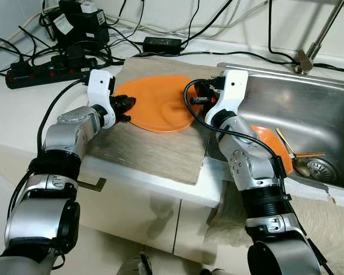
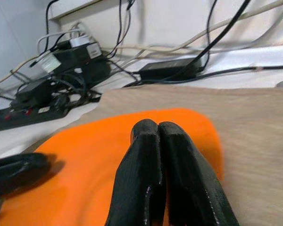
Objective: Kitchen organization
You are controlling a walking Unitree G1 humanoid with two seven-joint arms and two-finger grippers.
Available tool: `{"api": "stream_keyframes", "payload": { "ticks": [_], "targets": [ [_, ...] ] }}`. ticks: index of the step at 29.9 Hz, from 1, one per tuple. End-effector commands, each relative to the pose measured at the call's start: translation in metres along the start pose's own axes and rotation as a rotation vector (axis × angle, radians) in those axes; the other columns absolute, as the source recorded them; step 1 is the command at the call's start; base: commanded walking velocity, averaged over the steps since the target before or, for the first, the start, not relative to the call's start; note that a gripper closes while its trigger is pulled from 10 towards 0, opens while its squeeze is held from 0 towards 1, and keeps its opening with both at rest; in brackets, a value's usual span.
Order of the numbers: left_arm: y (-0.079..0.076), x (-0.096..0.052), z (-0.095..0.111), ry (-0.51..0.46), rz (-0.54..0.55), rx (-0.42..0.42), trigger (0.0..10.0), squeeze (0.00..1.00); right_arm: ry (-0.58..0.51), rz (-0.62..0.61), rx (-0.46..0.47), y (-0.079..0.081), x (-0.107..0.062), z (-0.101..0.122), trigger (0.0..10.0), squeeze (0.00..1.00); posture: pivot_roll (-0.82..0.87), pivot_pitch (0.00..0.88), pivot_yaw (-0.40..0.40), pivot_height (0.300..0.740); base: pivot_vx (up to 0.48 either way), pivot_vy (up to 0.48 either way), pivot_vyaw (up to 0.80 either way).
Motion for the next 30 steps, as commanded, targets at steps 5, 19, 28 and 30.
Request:
{"api": "stream_keyframes", "payload": {
  "ticks": [5, 19, 28, 30],
  "targets": [
    [0.006, -0.002, -0.010, 0.083, -0.010, 0.009, 10.0, 0.00, 0.011, 0.018, 0.005, 0.007, -0.004, 0.001, 10.0, 0.00, 0.03, 0.020, 0.048, 0.740, 0.000, 0.000, 0.00],
    [0.006, -0.005, -0.034, 0.199, -0.043, -0.021, 10.0, 0.00, 0.022, 0.017, 0.011, 0.008, -0.005, 0.001, 10.0, 0.00, 0.03, 0.014, 0.053, 0.740, 0.000, 0.000, 0.00],
    [0.006, -0.008, -0.047, 0.207, -0.038, -0.072, 10.0, 0.00, 0.026, -0.018, 0.068, -0.006, -0.003, 0.005, 10.0, 0.00, 0.03, 0.021, 0.036, 0.740, 0.000, 0.000, 0.00],
    [0.005, -0.009, -0.050, 0.207, -0.042, -0.077, 10.0, 0.00, 0.026, -0.027, 0.081, -0.010, -0.003, 0.006, 10.0, 0.00, 0.03, 0.021, 0.036, 0.740, 0.000, 0.000, 0.00]
  ]
}}
Point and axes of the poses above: a point about 5 cm out from each wrist's last joint towards the gripper, its own x axis pointing out of the wrist towards the gripper, its own z axis along the axis of the wrist's last joint, y = z × x, the point moved 4 cm from there along x, pointing out of the wrist towards the gripper, and after that the axes turned 12 degrees about x, right-handed, at the moved point
